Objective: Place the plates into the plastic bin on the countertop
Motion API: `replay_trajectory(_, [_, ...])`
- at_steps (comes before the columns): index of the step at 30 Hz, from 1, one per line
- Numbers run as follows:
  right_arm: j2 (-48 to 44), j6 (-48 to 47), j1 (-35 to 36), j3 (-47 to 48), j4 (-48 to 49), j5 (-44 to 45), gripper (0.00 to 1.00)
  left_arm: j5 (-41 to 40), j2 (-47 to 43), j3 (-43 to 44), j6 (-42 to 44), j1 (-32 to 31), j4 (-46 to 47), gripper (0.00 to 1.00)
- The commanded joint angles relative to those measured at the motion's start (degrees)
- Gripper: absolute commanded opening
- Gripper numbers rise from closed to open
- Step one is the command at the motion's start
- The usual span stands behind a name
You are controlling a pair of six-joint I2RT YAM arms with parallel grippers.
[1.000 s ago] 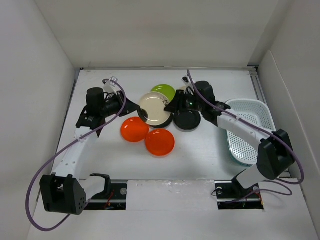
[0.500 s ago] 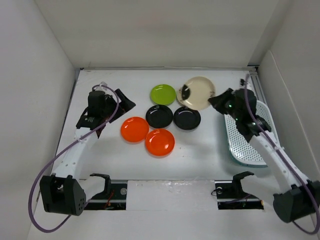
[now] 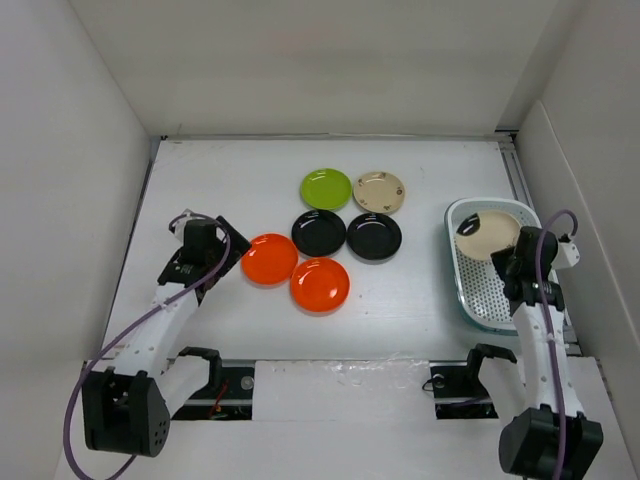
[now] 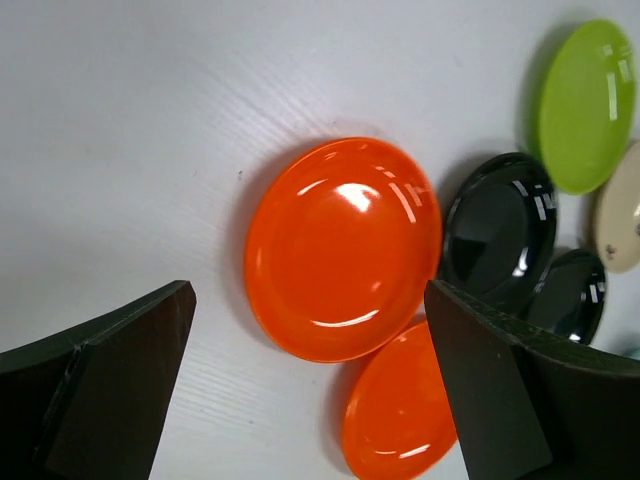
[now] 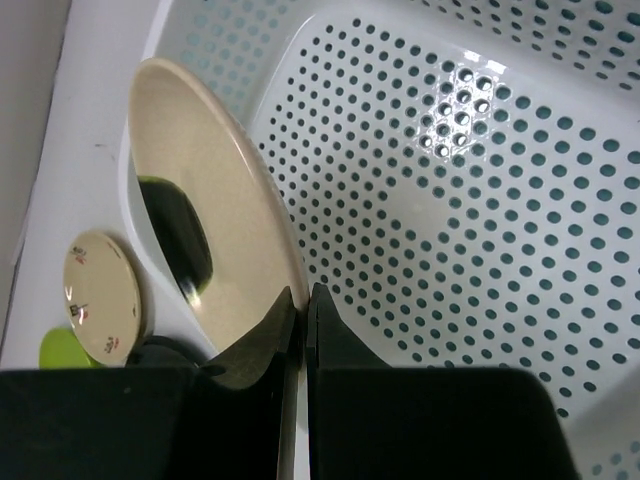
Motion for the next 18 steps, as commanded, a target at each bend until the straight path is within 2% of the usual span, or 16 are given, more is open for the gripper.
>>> replay_trajectory(1, [3.76, 1.29, -0.50, 0.33, 6.51, 0.50, 0.00, -0.58, 1.04, -3.52, -1.22, 0.19, 3.86, 1.00])
replay_trajectory(5, [9.48, 1.29, -1.03, 0.33, 8.53, -1.25, 0.01, -0.58, 4.03, -6.60, -1.22, 0.19, 6.07, 1.00])
replay_trajectory(6, [10.10, 1.29, -1.03, 0.33, 8.54, -1.26, 0.06, -0.58, 4.04, -7.21, -1.22, 0.19, 6.77, 1.00])
replay_trajectory(7, [10.10, 1.29, -1.03, 0.33, 9.15, -1.26, 0.16, -0.58, 4.82, -7.22, -1.22, 0.19, 7.30, 1.00])
replay_trajectory(8, [10.63, 1.29, -1.03, -0.19, 9.16, -1.26, 0.32, -0.58, 4.83, -7.74, -1.74, 0.19, 8.00, 1.00])
replay_trajectory(9, [9.93, 1.29, -1.03, -0.20, 9.68, -1.26, 0.68, -0.58, 5.35, -7.75, -1.75, 0.19, 8.01, 1.00])
replay_trajectory(11, [7.57, 0.77, -1.03, -0.20, 9.68, -1.26, 0.81, -0.58, 5.36, -7.75, -1.75, 0.19, 8.01, 1.00])
replay_trajectory(12, [6.60, 0.76, -1.03, -0.20, 9.68, -1.26, 0.98, -0.58, 5.36, -7.75, -1.75, 0.19, 8.01, 1.00])
replay_trajectory(18, [-1.22, -0.38, -1.03, 3.84, 3.71, -1.25, 1.00, -1.11, 5.36, -8.88, -2.27, 0.19, 8.70, 1.00])
